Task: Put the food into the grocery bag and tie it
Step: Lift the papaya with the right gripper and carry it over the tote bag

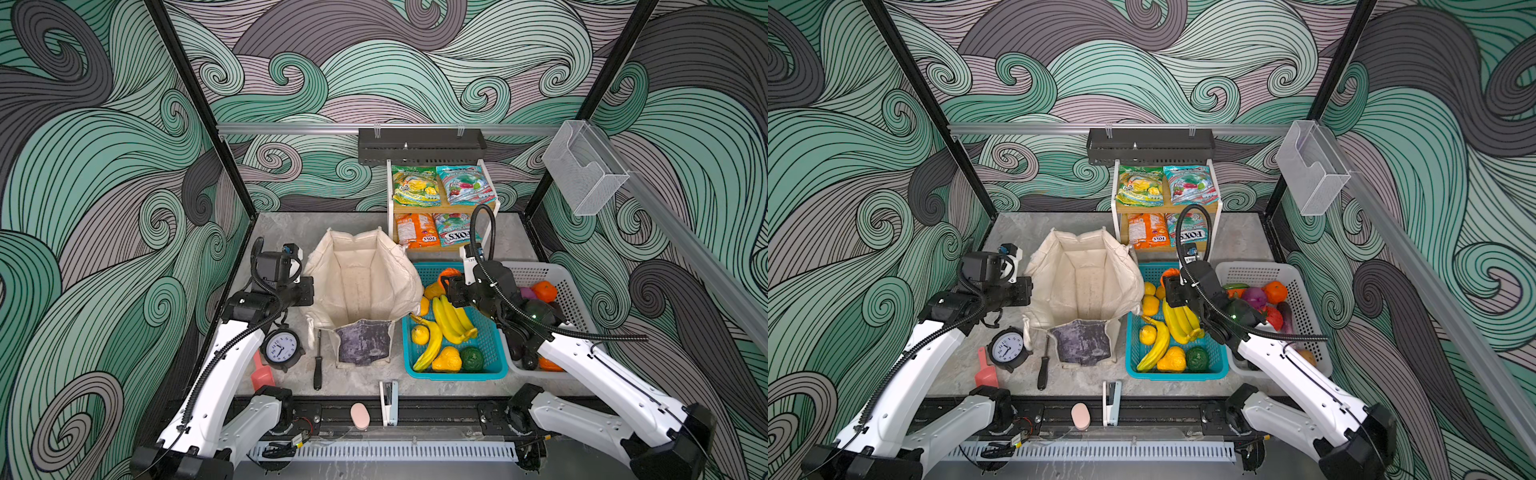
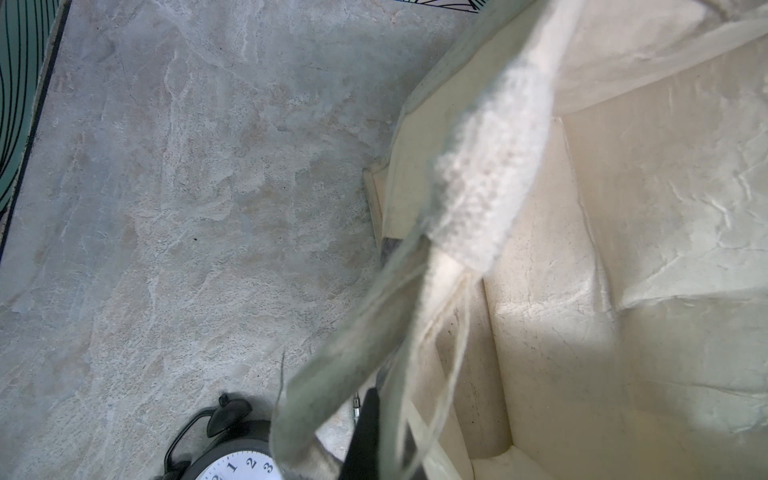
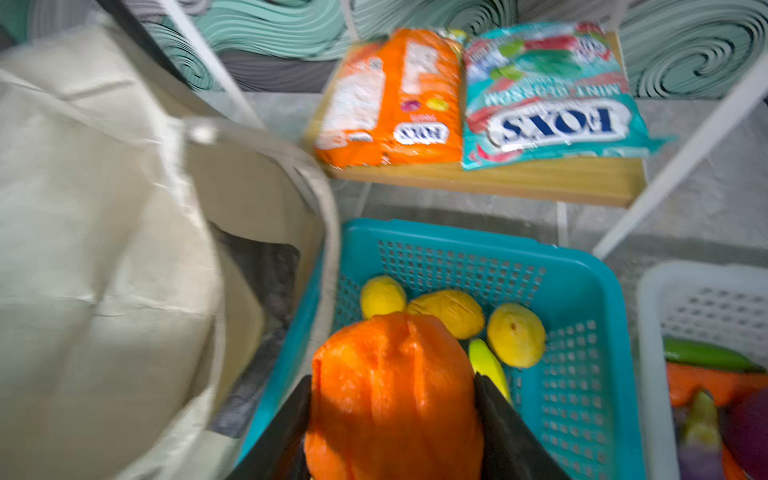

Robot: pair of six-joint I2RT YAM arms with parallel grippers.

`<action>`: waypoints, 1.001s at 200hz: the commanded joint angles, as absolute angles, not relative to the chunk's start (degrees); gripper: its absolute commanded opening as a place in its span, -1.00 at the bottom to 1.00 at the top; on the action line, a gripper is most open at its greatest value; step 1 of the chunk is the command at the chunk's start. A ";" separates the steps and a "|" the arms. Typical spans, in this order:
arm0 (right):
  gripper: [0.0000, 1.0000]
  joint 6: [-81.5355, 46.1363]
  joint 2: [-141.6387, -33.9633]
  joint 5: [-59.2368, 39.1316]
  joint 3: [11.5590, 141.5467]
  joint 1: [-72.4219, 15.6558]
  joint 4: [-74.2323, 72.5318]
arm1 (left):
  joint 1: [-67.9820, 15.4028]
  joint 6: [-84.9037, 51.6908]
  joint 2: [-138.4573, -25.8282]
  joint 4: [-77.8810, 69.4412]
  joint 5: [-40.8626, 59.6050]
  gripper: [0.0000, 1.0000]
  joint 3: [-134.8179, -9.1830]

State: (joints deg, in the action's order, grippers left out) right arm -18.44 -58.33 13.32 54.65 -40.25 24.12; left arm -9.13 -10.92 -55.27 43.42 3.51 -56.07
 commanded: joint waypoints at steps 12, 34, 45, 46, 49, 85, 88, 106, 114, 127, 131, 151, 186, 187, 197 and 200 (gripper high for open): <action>0.03 -18.04 -62.83 14.12 62.09 -46.54 22.99 | -8.87 -10.19 -54.33 42.74 4.29 -1.00 -55.90; 0.02 -17.27 -67.11 14.83 66.82 -50.38 21.87 | -8.87 -10.19 -54.32 42.59 4.35 -1.00 -55.82; 0.02 -17.03 -69.45 14.68 68.36 -51.93 20.93 | -8.85 -10.19 -54.43 42.77 4.48 -1.00 -55.89; 0.02 -17.00 -69.66 14.68 68.46 -52.11 20.93 | -8.82 -10.19 -54.42 42.74 4.57 -1.00 -55.90; 0.02 -16.90 -70.33 14.70 68.77 -52.60 19.49 | -8.84 -10.20 -54.41 42.67 4.66 -1.00 -55.91; 0.02 -17.05 -82.00 5.82 74.55 -55.21 15.14 | -8.88 -10.14 -54.54 42.51 5.43 -1.00 -55.90; 0.02 -16.91 -83.06 4.61 74.96 -55.21 14.69 | -8.88 -10.19 -54.51 42.49 5.45 -1.00 -55.90; 0.03 -15.60 -89.62 0.18 78.32 -55.20 14.12 | -8.88 -10.26 -54.31 42.20 5.70 -1.00 -55.74; 0.03 -14.91 -92.53 -1.23 79.92 -55.20 14.31 | -8.85 -10.26 -54.23 42.23 5.67 -1.00 -55.77; 0.03 -14.01 -96.88 -2.27 82.18 -55.28 14.44 | -8.87 -10.28 -54.27 42.19 5.80 -1.00 -55.73; 0.03 -13.75 -98.05 -2.54 82.70 -55.28 14.44 | -8.81 -10.27 -54.23 42.15 5.79 -1.00 -55.72; 0.02 -12.24 -103.30 -1.27 85.12 -55.75 15.43 | -8.87 -10.29 -54.54 42.16 6.11 -1.00 -55.72; 0.01 -9.66 -110.24 5.74 87.21 -57.80 14.63 | -8.88 -10.37 -54.62 41.92 6.42 -1.00 -55.72; 0.01 -9.49 -110.40 5.95 87.24 -57.82 14.56 | -8.88 -10.37 -54.60 41.92 6.42 -1.00 -55.72; 0.00 -7.99 -111.95 6.82 87.48 -58.41 13.53 | -8.86 -10.52 -54.58 42.05 6.46 -1.00 -55.77; 0.00 -7.51 -112.27 6.98 87.39 -58.52 13.11 | -8.88 -10.55 -54.58 42.09 6.50 -1.00 -55.75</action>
